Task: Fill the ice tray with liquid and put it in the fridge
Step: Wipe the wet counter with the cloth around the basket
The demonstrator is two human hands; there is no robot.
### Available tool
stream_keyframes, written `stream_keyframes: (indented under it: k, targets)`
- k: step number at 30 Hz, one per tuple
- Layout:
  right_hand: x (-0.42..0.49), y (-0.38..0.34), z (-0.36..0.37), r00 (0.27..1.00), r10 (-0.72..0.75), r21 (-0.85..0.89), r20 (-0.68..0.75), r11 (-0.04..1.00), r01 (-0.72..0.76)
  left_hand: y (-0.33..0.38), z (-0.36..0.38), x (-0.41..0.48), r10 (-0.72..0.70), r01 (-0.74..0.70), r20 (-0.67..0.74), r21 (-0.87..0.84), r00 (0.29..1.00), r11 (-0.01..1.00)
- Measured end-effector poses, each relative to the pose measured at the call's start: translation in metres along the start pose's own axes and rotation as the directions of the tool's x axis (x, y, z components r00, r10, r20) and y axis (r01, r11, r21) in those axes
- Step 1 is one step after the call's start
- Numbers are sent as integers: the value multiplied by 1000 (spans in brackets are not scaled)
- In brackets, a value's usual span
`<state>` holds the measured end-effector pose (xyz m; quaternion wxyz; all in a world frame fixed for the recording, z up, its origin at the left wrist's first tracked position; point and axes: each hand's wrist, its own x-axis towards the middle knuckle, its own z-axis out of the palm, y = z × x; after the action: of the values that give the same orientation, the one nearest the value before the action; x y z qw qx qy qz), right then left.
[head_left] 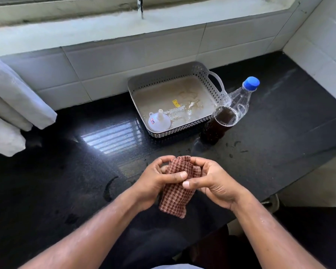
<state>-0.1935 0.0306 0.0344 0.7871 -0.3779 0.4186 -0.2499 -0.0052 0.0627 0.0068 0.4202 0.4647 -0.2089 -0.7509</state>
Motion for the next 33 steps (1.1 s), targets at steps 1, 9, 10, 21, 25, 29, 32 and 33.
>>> stream_keyframes:
  k: [1,9,10,21,25,29,32,33]
  targets:
    - [0,3,2,999,-25,-74,-34,997,22,-1,-2,-1,8,-10,28,87,1000,996]
    - [-14,-2,-11,967,-169,-255,-189,960,118,11,-26,-12,263,-284,129,625,956,727]
    - [-19,-5,-15,971,-166,-188,-174,973,133,16,-29,-16,197,-277,206,518,959,809]
    - [-14,45,-12,950,-42,539,308,831,-138,9,-24,-18,-154,191,417,-47,896,981]
    - [-11,54,-12,981,95,480,171,861,-167,-2,-32,-12,-209,204,324,49,923,978]
    - [-1,40,-19,928,-103,52,-358,990,130,4,-57,1,251,-79,-142,708,957,701]
    - [8,28,-24,747,-544,-627,-382,746,223,15,-91,15,627,-120,-134,931,767,346]
    - [13,28,-25,738,-612,-799,-284,577,171,19,-103,22,696,-94,-117,962,709,257]
